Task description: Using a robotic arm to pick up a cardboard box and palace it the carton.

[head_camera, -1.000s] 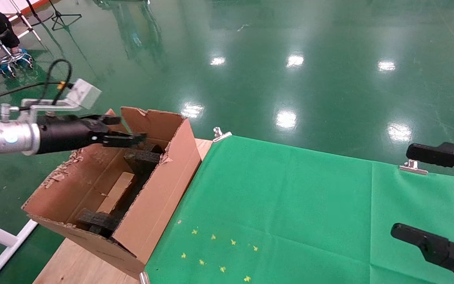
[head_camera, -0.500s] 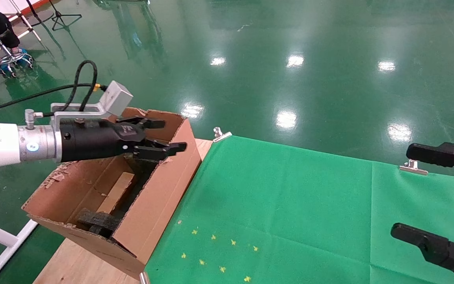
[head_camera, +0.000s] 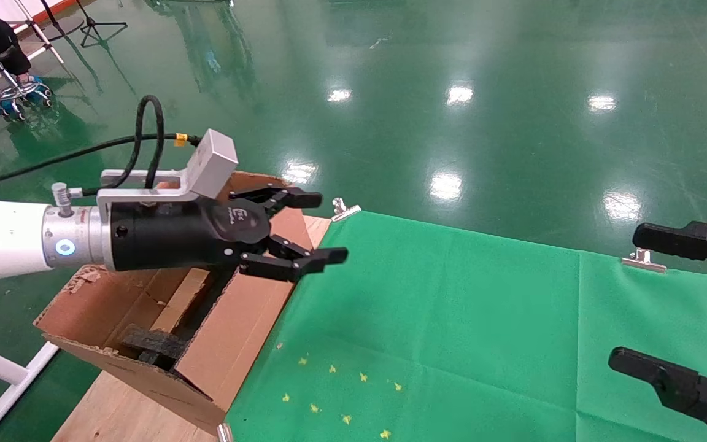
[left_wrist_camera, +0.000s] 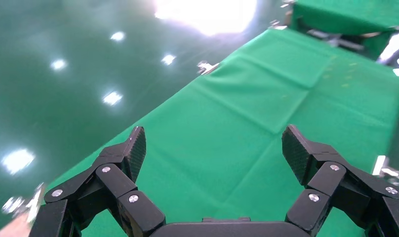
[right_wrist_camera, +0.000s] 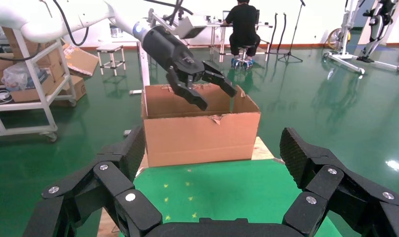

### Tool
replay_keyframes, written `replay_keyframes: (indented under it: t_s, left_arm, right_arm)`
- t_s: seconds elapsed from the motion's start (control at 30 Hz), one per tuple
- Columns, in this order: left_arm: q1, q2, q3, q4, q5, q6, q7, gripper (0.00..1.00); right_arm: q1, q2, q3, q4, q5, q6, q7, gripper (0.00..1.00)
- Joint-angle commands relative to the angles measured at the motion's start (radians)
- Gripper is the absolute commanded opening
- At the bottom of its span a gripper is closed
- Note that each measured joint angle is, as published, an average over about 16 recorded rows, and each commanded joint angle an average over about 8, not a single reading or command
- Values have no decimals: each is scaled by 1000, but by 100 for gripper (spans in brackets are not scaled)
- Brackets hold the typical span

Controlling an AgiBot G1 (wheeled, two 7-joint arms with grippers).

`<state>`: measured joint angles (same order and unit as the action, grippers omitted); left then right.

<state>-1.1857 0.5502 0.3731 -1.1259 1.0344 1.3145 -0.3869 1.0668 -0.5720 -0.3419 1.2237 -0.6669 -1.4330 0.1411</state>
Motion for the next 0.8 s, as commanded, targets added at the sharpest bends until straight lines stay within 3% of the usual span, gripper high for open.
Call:
replay_keyframes:
  t_s: [0.03,0.8]
  left_arm:
    - [10,5,-8,-14,-27,16,18,100]
    - [116,63,-98,-166,-317,189,205,100]
  right_arm:
    - [0,0,0,0,0,0,0,100]
    - [0,0,0,0,0,0,0,100]
